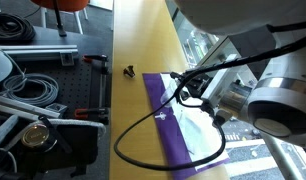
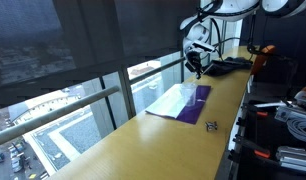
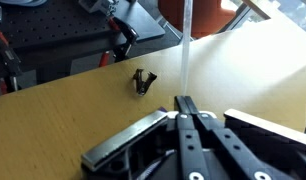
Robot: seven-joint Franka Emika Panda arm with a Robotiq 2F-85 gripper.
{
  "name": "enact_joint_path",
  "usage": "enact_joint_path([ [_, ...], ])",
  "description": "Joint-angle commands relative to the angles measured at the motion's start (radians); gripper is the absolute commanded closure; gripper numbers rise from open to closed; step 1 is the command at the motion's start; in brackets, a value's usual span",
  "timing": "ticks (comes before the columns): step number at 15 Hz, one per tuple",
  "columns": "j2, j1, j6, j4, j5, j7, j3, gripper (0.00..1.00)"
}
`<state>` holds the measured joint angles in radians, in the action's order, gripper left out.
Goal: Place the straw in the cup
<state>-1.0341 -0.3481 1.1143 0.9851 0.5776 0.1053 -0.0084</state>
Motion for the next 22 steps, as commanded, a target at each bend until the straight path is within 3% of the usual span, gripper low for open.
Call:
enact_joint_path([
  [1,-0.018,-0.006,-0.028,-0.038,0.033,0.048,0.012,1.0],
  [16,-0.067,-0.075,-0.099,-0.125,0.099,0.106,0.015,1.0],
  [22,-0.064,-0.043,-0.066,-0.12,0.128,0.105,0.041,1.0],
])
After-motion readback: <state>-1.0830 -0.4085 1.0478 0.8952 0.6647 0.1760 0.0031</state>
